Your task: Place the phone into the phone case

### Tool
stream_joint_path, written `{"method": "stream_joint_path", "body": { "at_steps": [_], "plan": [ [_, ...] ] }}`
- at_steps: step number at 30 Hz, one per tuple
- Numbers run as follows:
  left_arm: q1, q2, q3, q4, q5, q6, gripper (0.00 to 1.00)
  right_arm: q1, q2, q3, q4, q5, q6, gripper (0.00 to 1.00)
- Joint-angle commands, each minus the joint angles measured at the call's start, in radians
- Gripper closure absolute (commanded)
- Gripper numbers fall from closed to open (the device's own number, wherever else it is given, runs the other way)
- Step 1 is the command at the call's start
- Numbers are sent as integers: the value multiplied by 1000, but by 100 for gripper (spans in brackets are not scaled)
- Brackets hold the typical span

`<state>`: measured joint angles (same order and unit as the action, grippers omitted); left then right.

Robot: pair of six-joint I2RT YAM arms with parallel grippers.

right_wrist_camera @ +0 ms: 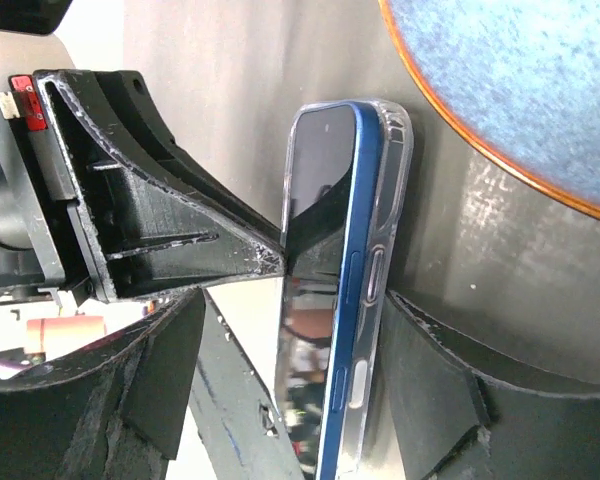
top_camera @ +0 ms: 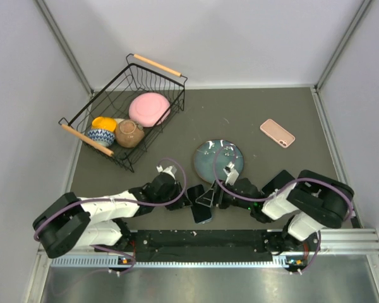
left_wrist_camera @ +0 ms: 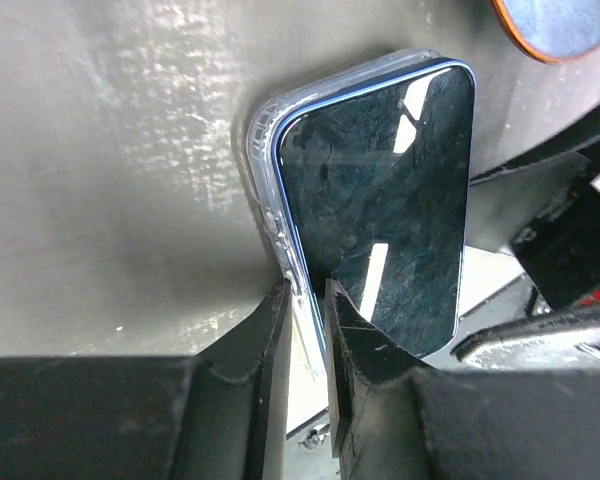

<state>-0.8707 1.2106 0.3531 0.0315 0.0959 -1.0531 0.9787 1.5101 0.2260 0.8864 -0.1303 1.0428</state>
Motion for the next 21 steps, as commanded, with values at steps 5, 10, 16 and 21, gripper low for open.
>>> {"method": "stream_joint_path", "body": {
  "at_steps": [5, 10, 16, 21],
  "plan": [
    [-17, 46, -72, 153, 160, -12, 80, -34, 261, -40, 678, -285, 127, 41],
    [-17, 24, -69, 98, 123, -1, 80, -38, 302, -31, 723, -304, 128, 39],
    [-4, 17, -60, 19, 76, 19, 79, -38, 233, -48, 723, -307, 117, 28],
    [1, 24, -52, 7, 70, 24, 80, -38, 220, -65, 723, -293, 132, 29]
  ]
}}
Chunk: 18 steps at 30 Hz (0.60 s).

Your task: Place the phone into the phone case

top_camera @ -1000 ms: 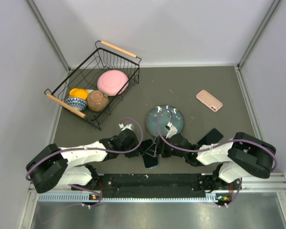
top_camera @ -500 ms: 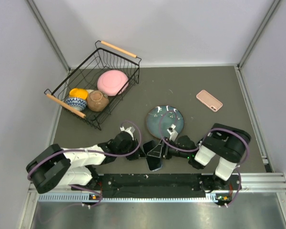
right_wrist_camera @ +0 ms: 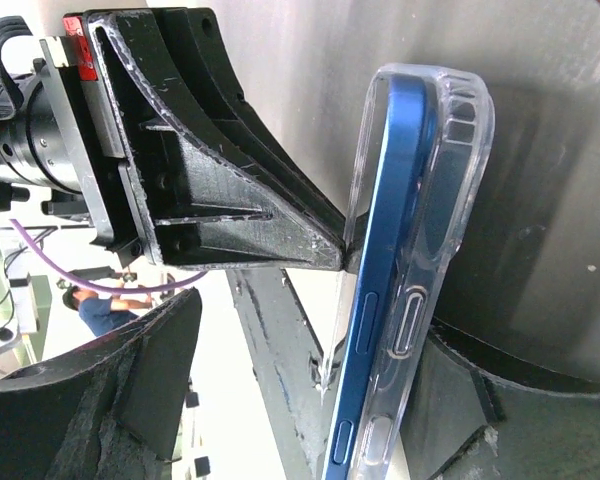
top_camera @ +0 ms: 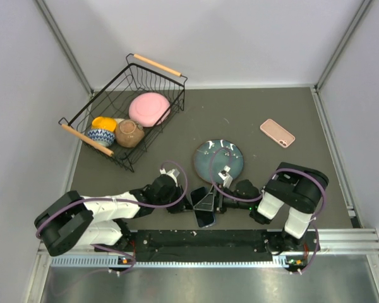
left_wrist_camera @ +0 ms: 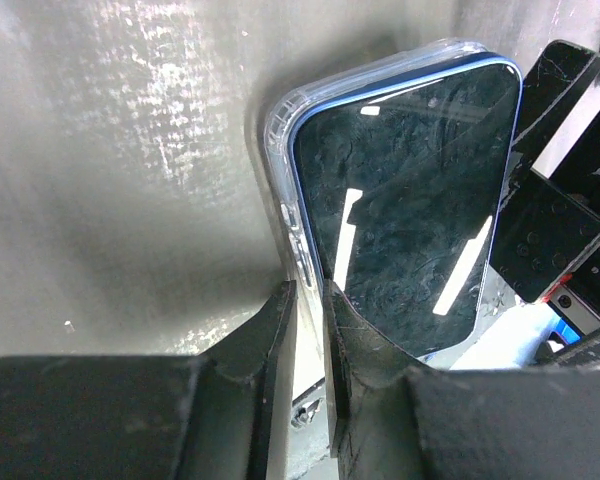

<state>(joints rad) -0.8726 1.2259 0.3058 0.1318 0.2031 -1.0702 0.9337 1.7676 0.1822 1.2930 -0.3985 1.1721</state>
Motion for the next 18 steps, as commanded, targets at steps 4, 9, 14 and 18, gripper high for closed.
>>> {"method": "stream_joint_path", "body": {
  "at_steps": [4, 9, 14, 18],
  "plan": [
    [7, 14, -5, -106, -47, 42, 80, 5, -53, -30, 313, -25, 4, 34],
    [14, 11, -2, -106, -44, 46, 80, -4, -91, -55, 292, 0, 3, 29],
    [14, 3, 3, -116, -51, 50, 80, -13, -122, -72, 258, 10, -6, 33],
    [14, 0, 3, -115, -50, 49, 80, -13, -134, -70, 249, 7, -8, 45]
  ]
}}
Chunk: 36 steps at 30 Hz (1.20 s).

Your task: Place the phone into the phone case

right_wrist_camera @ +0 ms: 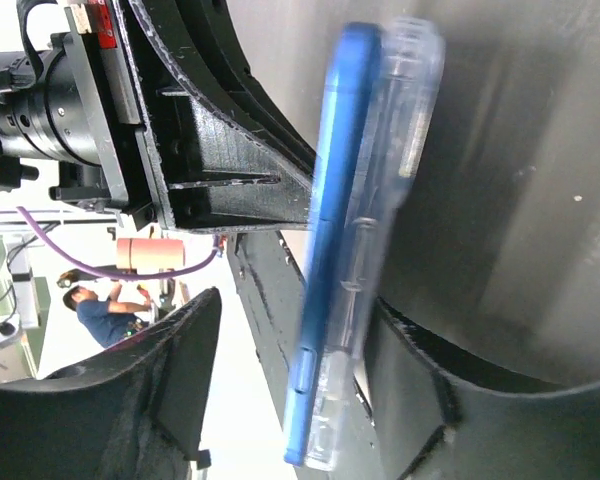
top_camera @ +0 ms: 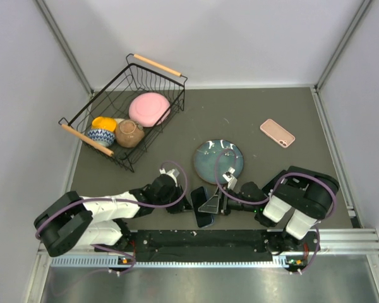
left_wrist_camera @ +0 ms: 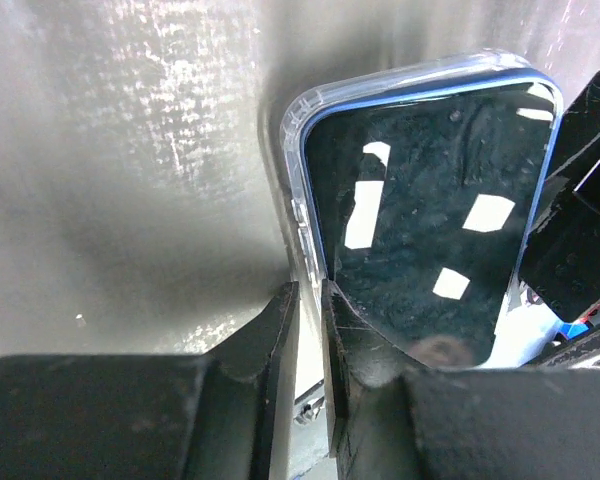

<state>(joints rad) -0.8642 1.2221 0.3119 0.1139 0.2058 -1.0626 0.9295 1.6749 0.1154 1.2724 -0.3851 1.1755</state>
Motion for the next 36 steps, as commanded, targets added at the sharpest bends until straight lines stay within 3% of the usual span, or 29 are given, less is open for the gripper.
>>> {"method": "stream_joint_path", "body": {
  "at_steps": [1, 5, 8, 11, 16, 17, 20, 29, 32, 36],
  "plan": [
    [5, 4, -4, -97, -52, 41, 80, -9, -46, -2, 272, -8, -13, 47],
    [5, 5, -7, -94, -49, 44, 80, -9, -61, -2, 277, -8, -16, 50],
    [5, 4, -7, -89, -49, 44, 80, -9, -61, -2, 277, 0, -16, 43],
    [5, -3, -5, -91, -46, 44, 80, -9, -52, 0, 277, 8, -11, 44],
    [5, -4, -5, -92, -48, 46, 80, -9, -47, 0, 280, 12, -11, 64],
    [5, -4, -5, -89, -46, 46, 80, -8, -46, 1, 280, 12, -11, 74],
    [5, -3, 0, -94, -40, 47, 80, -9, -37, 1, 280, 12, -10, 87],
    [5, -44, 33, -160, -55, 67, 74, -9, -35, 0, 177, 54, -19, 100],
    [5, -62, 42, -181, -48, 70, 69, -9, -72, 9, 70, 71, -40, 100],
    [5, -174, 27, -183, -28, 90, 44, -9, -187, 16, -91, 95, -95, 100]
  ]
}}
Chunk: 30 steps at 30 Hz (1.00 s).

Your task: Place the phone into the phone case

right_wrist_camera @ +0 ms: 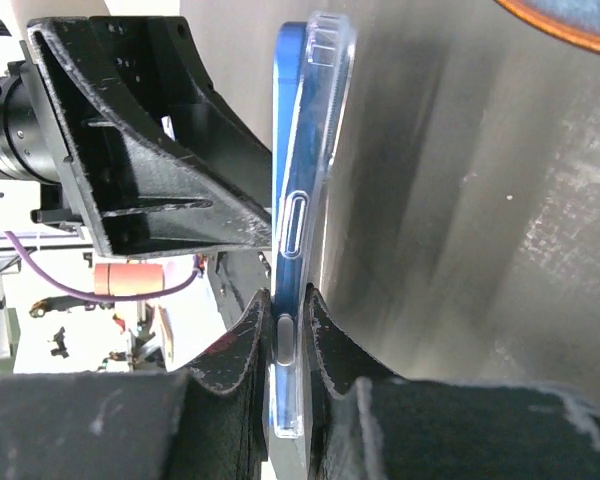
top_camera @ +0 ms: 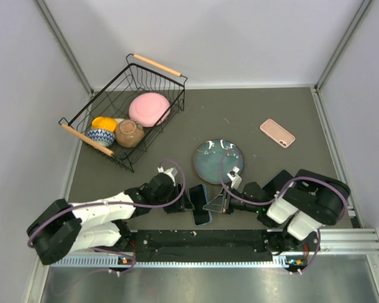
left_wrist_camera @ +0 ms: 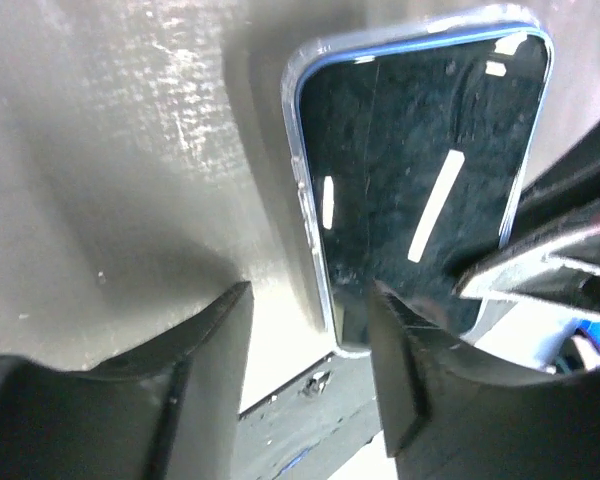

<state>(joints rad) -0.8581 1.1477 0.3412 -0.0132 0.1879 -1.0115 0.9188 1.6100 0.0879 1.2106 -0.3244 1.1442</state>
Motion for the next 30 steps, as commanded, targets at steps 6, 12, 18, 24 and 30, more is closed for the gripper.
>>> {"method": "stream_joint_path", "body": {
  "at_steps": [6, 12, 18, 24, 30],
  "plan": [
    [1, -383, -1, -128, -38, 86, 30, 2, -435, 71, -276, 59, -133, 100],
    [4, -591, -27, -66, -22, 94, 26, 2, -764, 111, -462, 50, -187, 100],
    [4, -599, -54, 195, 142, 94, 27, 6, -852, 119, -481, -33, -155, 100],
    [4, -496, -51, 364, 255, 71, 31, 31, -745, 114, -274, -114, -109, 100],
    [4, -476, -41, 361, 272, 71, 63, 60, -726, 174, -425, -84, -185, 89]
  ]
}}
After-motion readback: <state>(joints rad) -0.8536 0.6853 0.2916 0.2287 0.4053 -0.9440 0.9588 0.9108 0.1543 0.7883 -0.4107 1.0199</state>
